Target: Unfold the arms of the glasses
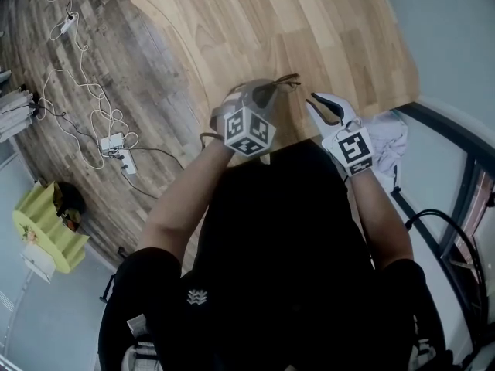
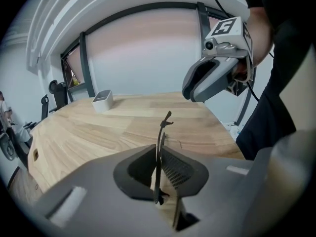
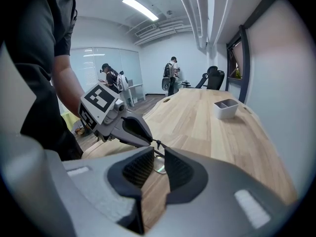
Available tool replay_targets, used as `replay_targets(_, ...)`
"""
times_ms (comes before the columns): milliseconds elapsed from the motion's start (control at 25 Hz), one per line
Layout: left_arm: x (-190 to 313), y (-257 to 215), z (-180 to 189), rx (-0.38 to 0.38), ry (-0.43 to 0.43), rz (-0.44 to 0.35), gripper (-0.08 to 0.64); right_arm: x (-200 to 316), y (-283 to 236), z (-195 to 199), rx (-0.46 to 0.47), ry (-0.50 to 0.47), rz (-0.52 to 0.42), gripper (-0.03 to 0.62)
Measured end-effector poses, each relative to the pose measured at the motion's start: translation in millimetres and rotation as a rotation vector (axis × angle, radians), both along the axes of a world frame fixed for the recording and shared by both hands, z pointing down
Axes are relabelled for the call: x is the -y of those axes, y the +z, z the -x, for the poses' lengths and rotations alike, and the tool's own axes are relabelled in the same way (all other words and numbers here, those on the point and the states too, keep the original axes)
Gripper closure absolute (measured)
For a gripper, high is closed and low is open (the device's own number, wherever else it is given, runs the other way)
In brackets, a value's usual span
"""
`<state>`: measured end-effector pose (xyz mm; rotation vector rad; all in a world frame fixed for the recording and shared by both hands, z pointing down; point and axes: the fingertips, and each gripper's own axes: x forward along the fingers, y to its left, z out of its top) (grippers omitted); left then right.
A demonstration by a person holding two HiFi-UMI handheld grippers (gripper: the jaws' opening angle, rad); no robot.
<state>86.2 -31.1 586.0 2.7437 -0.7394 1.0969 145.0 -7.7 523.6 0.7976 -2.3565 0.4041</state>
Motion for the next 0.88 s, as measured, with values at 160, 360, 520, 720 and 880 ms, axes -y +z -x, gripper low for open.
replay_targets(160, -5, -14, 8, -0.033, -0.011, -0.031, 0.522, -1, -7, 11, -0.007, -0.036, -0.016, 0.535)
replay_targets(360, -14, -22, 23, -0.053, -0.031, -0.049, 0.523, -1, -20, 35, -0.002, -0.105, -0.042, 0.535)
replay_targets(520, -19, -31, 35, -0.073, -0.053, -0.067, 0.523, -2, -31, 59, 0.008, -0.154, -0.066, 0.535)
replay_targets(720, -24, -37, 51, -0.083, -0.077, -0.083, 0.525, -8, -30, 75, 0.007, -0.176, -0.053, 0.535)
replay_targets(880, -30, -37, 65, -0.088, -0.098, -0.089, 0.525, -14, -25, 78, -0.009, -0.177, -0.038, 0.535)
